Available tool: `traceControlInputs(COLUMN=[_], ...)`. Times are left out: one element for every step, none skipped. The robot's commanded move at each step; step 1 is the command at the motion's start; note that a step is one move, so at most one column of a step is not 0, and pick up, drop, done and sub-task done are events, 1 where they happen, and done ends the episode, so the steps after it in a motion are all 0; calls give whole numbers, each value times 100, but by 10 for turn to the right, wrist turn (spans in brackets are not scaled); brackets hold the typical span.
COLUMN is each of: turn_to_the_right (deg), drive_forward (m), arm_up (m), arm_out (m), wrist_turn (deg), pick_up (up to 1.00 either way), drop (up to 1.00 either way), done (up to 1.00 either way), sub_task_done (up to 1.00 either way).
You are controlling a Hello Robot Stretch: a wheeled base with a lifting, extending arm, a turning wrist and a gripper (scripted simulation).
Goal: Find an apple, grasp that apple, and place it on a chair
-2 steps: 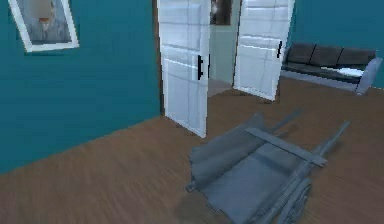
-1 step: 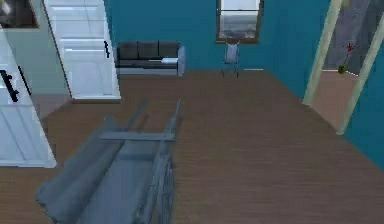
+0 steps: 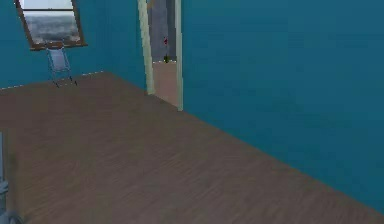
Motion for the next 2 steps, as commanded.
traceControlInputs(turn_to_the_right=[450, 30], drive_forward=[0, 0], arm_up=[0, 0], arm_out=[0, 0], wrist_turn=[0, 0], pick_up=[0, 0], drop=[0, 0], done=[0, 0], sub_task_done=[0, 0])
